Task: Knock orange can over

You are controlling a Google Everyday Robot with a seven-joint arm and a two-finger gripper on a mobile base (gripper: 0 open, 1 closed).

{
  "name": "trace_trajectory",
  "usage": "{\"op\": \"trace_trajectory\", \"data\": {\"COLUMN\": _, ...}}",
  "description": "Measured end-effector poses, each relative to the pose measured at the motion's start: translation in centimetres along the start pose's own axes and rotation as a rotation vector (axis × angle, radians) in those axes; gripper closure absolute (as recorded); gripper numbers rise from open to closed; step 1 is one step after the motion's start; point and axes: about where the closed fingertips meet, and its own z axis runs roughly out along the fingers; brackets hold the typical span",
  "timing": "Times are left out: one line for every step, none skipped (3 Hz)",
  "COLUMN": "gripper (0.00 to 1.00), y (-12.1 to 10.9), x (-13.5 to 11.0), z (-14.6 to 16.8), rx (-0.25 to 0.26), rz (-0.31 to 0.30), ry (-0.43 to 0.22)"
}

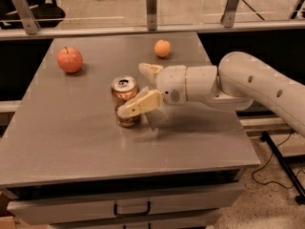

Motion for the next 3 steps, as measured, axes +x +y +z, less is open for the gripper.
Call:
{"op": "trace_trajectory", "data": {"gripper": 0.0, "y": -1.3, "x": -2.0, "z": 3.8, "rx": -0.016, "rz": 0.002, "ry": -0.021}}
{"op": "trace_trajectory", "data": {"gripper": 0.0, "y": -2.7, "x": -5.5, "z": 7.2, "rx": -0.025, "rz": 0.015, "ry": -0.056}}
{"op": "trace_trajectory", "data": {"gripper": 0.0, "y": -4.0, "x": -6.8, "z": 8.2, "rx": -0.022, "rz": 0.017, "ry": -0.063}}
